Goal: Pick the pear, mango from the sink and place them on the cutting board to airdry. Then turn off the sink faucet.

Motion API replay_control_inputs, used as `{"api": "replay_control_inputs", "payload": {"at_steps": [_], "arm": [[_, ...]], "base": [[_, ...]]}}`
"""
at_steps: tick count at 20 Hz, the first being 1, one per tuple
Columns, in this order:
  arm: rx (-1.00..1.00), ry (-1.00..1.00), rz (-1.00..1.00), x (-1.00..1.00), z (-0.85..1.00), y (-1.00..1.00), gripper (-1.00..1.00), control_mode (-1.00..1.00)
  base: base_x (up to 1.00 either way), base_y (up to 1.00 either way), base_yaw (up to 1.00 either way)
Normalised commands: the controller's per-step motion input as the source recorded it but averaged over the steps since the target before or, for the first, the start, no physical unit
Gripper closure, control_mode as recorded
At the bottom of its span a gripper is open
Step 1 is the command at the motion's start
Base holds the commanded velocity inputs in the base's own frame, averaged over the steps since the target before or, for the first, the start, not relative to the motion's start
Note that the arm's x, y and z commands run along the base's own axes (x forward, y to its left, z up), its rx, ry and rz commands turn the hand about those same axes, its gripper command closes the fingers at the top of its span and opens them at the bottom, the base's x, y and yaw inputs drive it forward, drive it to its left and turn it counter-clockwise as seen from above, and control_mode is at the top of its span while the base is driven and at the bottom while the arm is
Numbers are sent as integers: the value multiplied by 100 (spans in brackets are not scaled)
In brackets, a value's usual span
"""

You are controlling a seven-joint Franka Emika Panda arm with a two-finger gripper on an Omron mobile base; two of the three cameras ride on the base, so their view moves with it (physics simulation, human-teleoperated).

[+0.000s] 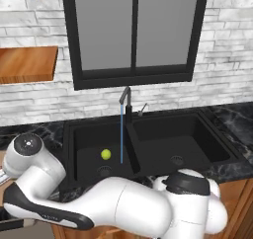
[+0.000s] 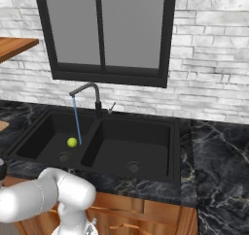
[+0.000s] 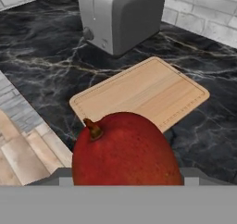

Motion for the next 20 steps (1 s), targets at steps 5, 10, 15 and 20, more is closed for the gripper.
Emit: {"api": "replay_control_inputs", "payload": {"at_steps": [5, 10, 15, 20], "arm": [[-2, 0, -4, 16, -26, 17, 100, -100], [0, 0, -2, 15, -24, 13, 100, -100], [0, 3, -1, 11, -16, 4, 100, -100], [0, 6, -1, 10, -19, 2, 100, -100]], "base": [[0, 0, 0], [0, 0, 0], [0, 0, 0], [0, 0, 0]]}}
